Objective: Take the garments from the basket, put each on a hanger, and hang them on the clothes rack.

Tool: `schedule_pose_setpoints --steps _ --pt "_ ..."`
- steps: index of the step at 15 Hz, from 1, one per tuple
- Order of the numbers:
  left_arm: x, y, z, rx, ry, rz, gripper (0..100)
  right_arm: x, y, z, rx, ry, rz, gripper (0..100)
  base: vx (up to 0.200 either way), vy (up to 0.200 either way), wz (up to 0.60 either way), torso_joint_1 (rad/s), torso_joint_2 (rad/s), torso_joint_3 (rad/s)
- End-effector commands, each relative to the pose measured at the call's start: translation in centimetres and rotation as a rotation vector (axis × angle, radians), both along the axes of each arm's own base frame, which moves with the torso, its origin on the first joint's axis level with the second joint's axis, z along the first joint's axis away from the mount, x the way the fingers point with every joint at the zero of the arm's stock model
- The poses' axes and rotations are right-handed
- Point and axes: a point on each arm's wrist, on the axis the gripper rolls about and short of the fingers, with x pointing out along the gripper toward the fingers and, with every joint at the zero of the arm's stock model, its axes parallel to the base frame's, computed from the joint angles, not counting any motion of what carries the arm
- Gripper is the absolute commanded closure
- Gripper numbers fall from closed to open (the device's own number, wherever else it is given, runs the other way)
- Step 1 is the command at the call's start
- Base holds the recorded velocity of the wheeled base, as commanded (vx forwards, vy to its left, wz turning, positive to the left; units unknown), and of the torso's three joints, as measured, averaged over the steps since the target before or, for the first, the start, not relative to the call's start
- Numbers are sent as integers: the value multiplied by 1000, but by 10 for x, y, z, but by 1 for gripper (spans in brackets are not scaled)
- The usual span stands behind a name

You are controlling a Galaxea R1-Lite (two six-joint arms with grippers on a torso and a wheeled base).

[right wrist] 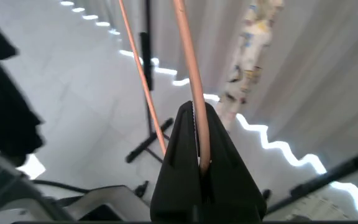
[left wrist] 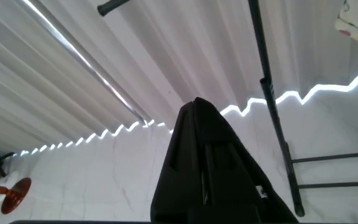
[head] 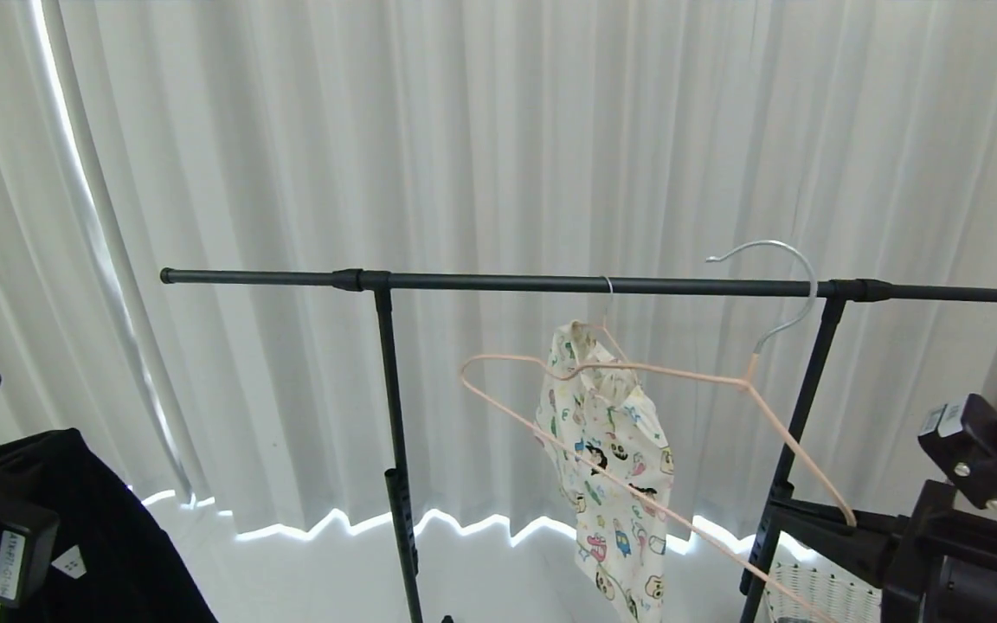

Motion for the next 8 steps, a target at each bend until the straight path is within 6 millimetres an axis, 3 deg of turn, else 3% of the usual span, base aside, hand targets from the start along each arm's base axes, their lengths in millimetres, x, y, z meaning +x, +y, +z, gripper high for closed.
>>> schedule_pose_setpoints --steps 1,5,8 --pt "25 -12 2 -16 57 0 100 1 13 -7 -30 35 49 100 0 0 0 0 0 0" --pt "91 -47 -3 -239 161 94 100 -15 37 0 39 96 170 100 0 0 0 0 0 0" --pt "115 -64 -10 -316 197 125 100 -25 51 -4 19 124 248 100 0 0 0 0 0 0"
